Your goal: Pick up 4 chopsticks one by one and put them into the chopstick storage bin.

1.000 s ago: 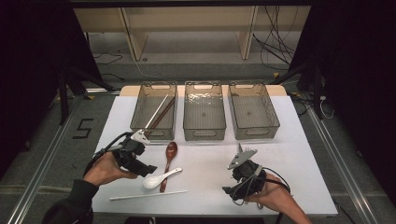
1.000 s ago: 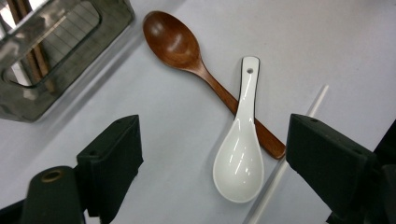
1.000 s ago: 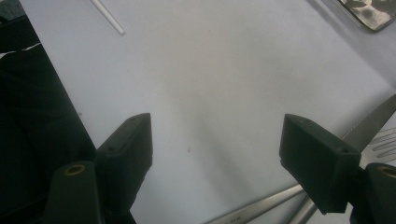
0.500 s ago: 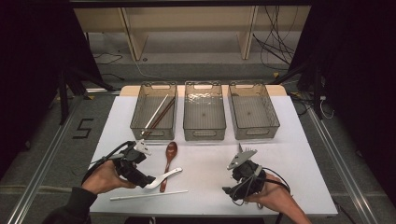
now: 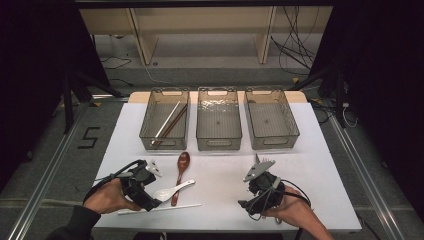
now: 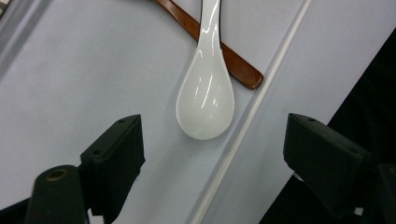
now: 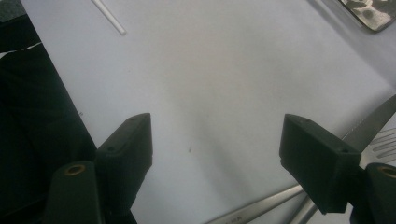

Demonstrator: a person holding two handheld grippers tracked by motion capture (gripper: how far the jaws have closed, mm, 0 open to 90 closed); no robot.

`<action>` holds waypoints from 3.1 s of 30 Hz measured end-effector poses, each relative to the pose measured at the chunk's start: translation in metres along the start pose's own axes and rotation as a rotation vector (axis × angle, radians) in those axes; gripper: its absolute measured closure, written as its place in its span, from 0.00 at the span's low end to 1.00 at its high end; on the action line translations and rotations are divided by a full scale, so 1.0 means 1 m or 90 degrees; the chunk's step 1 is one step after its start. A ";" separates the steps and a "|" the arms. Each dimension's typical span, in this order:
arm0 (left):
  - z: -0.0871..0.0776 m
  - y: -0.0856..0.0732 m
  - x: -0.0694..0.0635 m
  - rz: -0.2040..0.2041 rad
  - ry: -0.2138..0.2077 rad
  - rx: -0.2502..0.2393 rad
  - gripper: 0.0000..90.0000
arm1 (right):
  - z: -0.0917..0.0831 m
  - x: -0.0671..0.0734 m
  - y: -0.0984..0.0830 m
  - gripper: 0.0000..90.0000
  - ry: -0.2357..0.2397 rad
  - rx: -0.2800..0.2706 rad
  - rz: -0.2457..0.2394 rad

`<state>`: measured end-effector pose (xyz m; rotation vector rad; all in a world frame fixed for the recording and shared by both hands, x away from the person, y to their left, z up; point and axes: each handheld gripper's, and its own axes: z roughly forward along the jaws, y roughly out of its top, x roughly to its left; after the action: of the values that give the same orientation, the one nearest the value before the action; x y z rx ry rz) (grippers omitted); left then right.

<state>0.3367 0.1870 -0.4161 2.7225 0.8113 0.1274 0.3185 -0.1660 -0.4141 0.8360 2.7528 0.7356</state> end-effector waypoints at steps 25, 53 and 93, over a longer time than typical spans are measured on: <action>0.030 -0.025 -0.007 0.049 -0.015 0.073 0.53 | 0.001 0.001 0.000 0.30 0.001 0.006 0.004; 0.039 -0.023 -0.013 0.141 -0.031 0.106 0.87 | 0.001 0.001 0.000 0.30 0.003 0.007 0.004; 0.006 -0.010 -0.015 0.117 -0.057 -0.085 0.93 | 0.000 0.000 0.000 0.30 -0.001 0.005 -0.003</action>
<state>0.3204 0.1852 -0.4244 2.6506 0.5091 0.0944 0.3188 -0.1662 -0.4142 0.8302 2.7582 0.7227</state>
